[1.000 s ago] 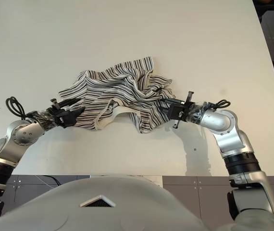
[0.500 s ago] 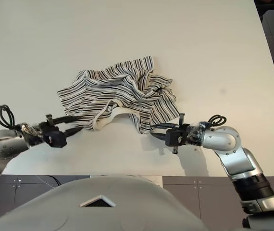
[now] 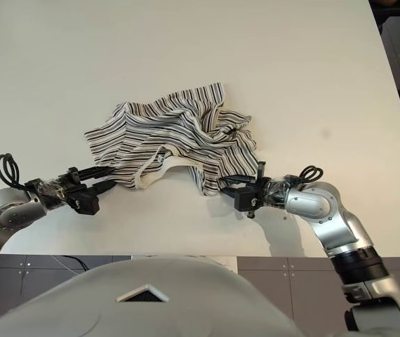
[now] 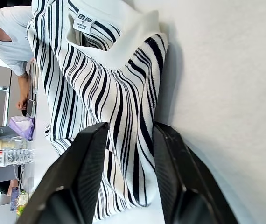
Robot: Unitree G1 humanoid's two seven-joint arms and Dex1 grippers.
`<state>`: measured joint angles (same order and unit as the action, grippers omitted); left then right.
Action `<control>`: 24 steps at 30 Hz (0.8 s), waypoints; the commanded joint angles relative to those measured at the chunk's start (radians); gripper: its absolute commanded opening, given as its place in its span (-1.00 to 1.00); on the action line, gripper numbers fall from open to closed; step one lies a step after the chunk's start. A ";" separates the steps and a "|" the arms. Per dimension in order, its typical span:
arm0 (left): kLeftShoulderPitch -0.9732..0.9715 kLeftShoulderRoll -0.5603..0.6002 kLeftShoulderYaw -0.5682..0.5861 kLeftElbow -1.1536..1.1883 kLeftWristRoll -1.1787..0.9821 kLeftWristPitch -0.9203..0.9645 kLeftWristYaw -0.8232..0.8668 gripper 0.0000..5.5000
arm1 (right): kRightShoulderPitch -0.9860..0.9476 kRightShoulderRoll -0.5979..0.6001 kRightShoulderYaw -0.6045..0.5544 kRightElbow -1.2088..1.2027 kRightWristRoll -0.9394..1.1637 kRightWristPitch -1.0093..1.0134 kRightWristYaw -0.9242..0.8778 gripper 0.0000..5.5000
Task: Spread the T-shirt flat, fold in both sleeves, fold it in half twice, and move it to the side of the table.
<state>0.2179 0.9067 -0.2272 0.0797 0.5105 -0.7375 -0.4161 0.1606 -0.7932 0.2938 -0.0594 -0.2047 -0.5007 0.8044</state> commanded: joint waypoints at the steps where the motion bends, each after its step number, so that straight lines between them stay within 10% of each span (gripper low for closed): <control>1: 0.002 0.007 -0.045 0.095 0.103 0.056 -0.015 -0.55 | -0.023 0.011 0.018 0.038 -0.033 -0.004 -0.010 -0.59; 12: -0.053 -0.018 -0.059 0.181 0.030 0.004 0.014 -0.96 | -0.032 0.032 0.040 0.063 -0.016 -0.010 -0.035 -0.96; 24: -0.165 -0.002 0.188 -0.013 -0.491 0.142 -0.080 -0.96 | -0.165 -0.081 -0.347 -0.166 0.503 0.344 0.038 -0.96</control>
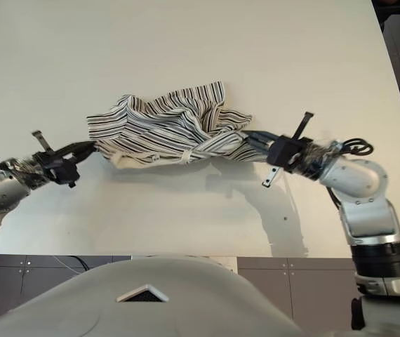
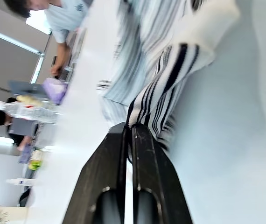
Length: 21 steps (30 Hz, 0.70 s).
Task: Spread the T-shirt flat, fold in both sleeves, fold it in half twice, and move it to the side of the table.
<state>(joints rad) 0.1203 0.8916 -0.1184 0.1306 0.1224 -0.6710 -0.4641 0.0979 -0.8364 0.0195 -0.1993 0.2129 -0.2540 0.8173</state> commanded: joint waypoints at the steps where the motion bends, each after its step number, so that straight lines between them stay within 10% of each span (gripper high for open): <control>1: -0.120 0.009 0.098 -0.067 -0.137 0.121 -0.045 -0.96 | -0.172 -0.044 -0.083 -0.003 0.103 0.139 0.033 -0.96; 10: -1.054 -0.220 -0.067 0.733 0.006 0.333 -0.204 -0.96 | -1.135 0.186 0.180 1.011 -0.186 0.135 0.161 -0.96; 21: -1.678 -0.347 -0.184 1.250 0.308 0.534 0.121 -0.96 | -1.660 0.357 0.306 1.573 -0.568 0.135 -0.379 -0.96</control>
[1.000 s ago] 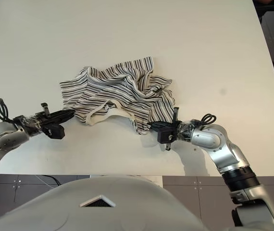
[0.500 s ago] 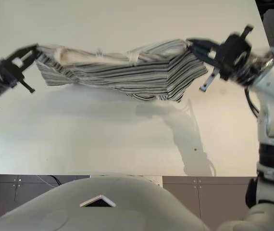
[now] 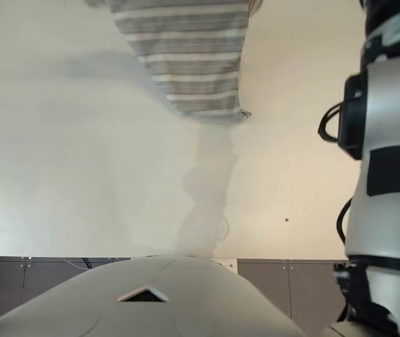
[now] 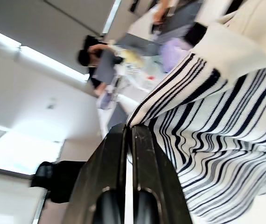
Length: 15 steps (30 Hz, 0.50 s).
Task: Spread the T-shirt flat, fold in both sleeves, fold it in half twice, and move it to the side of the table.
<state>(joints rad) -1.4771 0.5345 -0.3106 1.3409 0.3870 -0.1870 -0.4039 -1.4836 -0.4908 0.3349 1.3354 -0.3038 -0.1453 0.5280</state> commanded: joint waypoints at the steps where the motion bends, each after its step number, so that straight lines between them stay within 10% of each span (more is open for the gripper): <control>1: -0.103 0.015 0.016 0.044 0.051 0.060 0.083 -0.96 | -0.099 0.011 -0.013 0.044 -0.067 0.031 -0.121 -0.96; 10: -0.144 0.089 0.052 0.039 0.086 -0.065 0.015 -0.96 | -0.132 -0.025 -0.088 0.043 -0.084 -0.061 -0.006 -0.96; 15: 0.087 0.176 0.187 -0.044 -0.136 -0.362 -0.504 -0.96 | 0.080 -0.112 -0.169 -0.050 0.057 -0.303 0.474 -0.96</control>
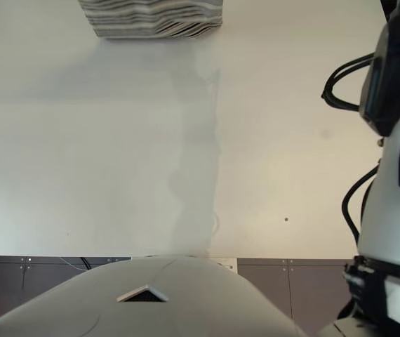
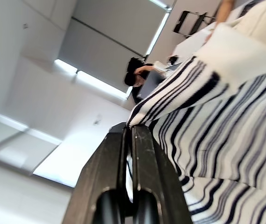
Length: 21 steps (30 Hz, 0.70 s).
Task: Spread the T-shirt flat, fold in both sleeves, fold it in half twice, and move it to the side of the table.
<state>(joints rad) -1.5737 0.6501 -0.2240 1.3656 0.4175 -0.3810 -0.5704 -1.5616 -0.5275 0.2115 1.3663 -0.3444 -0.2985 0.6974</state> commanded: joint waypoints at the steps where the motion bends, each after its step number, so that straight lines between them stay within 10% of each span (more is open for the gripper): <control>1: 0.283 0.081 0.141 -0.132 -0.258 -0.216 -0.473 -0.96 | 0.232 -0.106 -0.068 -0.141 0.155 -0.187 0.425 -0.96; 8: 1.341 0.187 0.233 -1.341 -0.739 0.049 -0.605 -0.96 | 0.967 -0.326 -0.199 -1.047 0.532 0.076 0.703 -0.96; 14: 1.802 0.189 0.205 -1.658 -0.646 0.026 -0.545 -0.96 | 1.491 -0.330 -0.202 -1.483 0.549 0.115 0.615 -0.96; 21: 2.056 0.263 0.192 -1.685 -0.517 -0.146 -0.590 -0.96 | 1.509 -0.272 -0.193 -1.560 0.502 0.216 0.479 -0.96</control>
<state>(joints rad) 0.4599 0.8654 -0.0459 -0.3272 -0.1124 -0.4854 -1.1418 -0.0419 -0.7931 0.0238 -0.1711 0.1609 -0.1026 1.2013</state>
